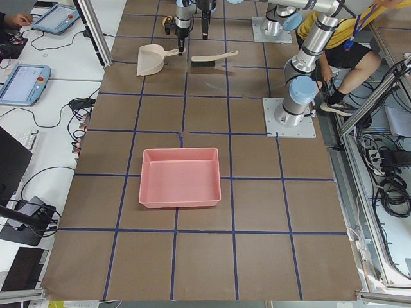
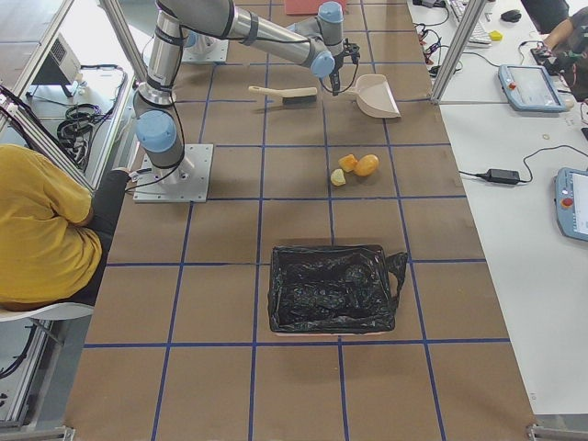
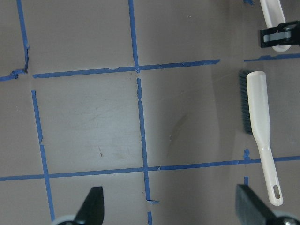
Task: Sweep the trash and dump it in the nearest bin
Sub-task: 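Reach the right gripper to the white dustpan handle and grasp it, then carry the dustpan beside the food scraps while the left gripper reaches for the brush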
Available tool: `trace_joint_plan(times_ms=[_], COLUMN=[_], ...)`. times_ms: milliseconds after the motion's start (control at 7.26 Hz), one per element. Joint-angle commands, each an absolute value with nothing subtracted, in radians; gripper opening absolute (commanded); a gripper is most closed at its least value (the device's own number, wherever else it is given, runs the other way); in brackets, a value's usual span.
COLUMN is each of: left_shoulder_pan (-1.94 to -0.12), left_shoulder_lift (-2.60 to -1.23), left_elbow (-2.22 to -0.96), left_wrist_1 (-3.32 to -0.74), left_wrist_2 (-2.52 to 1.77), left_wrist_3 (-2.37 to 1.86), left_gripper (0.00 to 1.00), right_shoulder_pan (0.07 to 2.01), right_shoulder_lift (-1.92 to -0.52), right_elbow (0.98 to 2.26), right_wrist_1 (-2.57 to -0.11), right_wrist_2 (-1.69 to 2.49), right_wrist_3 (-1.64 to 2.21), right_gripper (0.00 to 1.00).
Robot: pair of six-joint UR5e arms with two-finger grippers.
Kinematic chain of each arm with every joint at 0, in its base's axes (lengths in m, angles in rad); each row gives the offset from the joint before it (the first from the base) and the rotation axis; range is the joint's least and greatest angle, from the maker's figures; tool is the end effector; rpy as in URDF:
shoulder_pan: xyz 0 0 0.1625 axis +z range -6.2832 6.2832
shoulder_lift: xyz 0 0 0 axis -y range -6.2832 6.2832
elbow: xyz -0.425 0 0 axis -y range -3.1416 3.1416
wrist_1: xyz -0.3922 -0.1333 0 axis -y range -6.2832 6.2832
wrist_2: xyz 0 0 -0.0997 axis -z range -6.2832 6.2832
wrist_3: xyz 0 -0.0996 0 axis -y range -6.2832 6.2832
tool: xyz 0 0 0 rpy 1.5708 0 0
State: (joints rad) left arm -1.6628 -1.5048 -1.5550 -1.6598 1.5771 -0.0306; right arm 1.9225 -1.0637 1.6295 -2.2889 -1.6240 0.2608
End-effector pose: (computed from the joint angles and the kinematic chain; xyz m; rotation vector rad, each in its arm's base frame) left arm -0.1745 -0.4477 0.5183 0.0963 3.1334 0.0107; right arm 0.3445 -0.5672 0.2406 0.1357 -3.1237 0.2526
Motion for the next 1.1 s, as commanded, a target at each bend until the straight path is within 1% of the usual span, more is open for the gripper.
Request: trace_joint_plan(times_ms=[0,138,276,413,689,827,965], left_shoulder_pan=[-1.663,-1.663,-1.663,-1.663,-1.663,-1.664,-1.666], left_shoulder_lift=[-1.505,-1.505,-1.505,-1.505,-1.505,-1.505,-1.505], left_elbow=[-1.555,-1.555,-1.555,-1.555,-1.557,-1.559,-1.559], left_wrist_1=[-1.66,-1.66,-1.66,-1.66,-1.66,-1.66,-1.66], left_wrist_2=[1.578,1.578,1.578,1.578,1.577,1.577,1.575], left_wrist_3=[-0.031,-0.031,-0.031,-0.031,-0.031,-0.031,-0.031], left_gripper=[1.0,1.0,1.0,1.0,1.0,1.0,1.0], right_shoulder_pan=[1.914,1.911,1.892,1.843,1.682,1.583,1.463], right_shoulder_lift=[-1.075,-1.084,-1.116,-1.153,-1.228,-1.265,-1.303], right_elbow=[1.618,1.599,1.583,1.582,1.578,1.571,1.571], right_wrist_1=[-2.286,-2.278,-2.24,-2.196,-2.099,-2.007,-1.903], right_wrist_2=[-1.624,-1.635,-1.638,-1.632,-1.573,-1.55,-1.489], right_wrist_3=[0.258,0.223,0.125,0.026,-0.25,-0.375,-0.49], right_gripper=[0.16,0.14,0.07,0.05,0.04,0.0,0.0])
